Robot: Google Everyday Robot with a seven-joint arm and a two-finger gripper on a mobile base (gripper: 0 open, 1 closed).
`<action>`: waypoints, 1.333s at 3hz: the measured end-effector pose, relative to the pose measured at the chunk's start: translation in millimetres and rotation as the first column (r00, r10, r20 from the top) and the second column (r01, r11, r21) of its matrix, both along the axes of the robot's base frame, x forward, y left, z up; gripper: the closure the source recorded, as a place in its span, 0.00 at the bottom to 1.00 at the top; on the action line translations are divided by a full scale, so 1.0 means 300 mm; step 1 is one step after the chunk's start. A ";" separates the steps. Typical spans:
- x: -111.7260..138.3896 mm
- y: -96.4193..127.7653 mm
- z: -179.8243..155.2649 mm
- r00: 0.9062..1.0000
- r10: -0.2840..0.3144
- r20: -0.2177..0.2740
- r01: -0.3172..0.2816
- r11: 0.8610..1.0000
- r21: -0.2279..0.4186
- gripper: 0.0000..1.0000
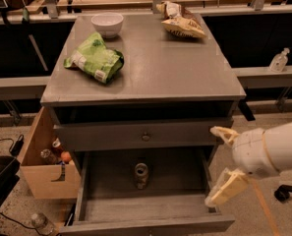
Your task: Pick orange can from middle drawer and place on counter
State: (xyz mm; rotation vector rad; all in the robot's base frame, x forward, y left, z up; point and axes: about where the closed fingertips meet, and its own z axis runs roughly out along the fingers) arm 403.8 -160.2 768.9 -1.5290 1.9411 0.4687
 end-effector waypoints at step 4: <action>0.015 -0.007 -0.227 0.951 -0.182 0.251 0.052 0.893 0.448 0.00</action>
Offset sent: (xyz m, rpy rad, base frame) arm -0.0114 -0.0516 -0.0815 0.4921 -0.7355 -0.0099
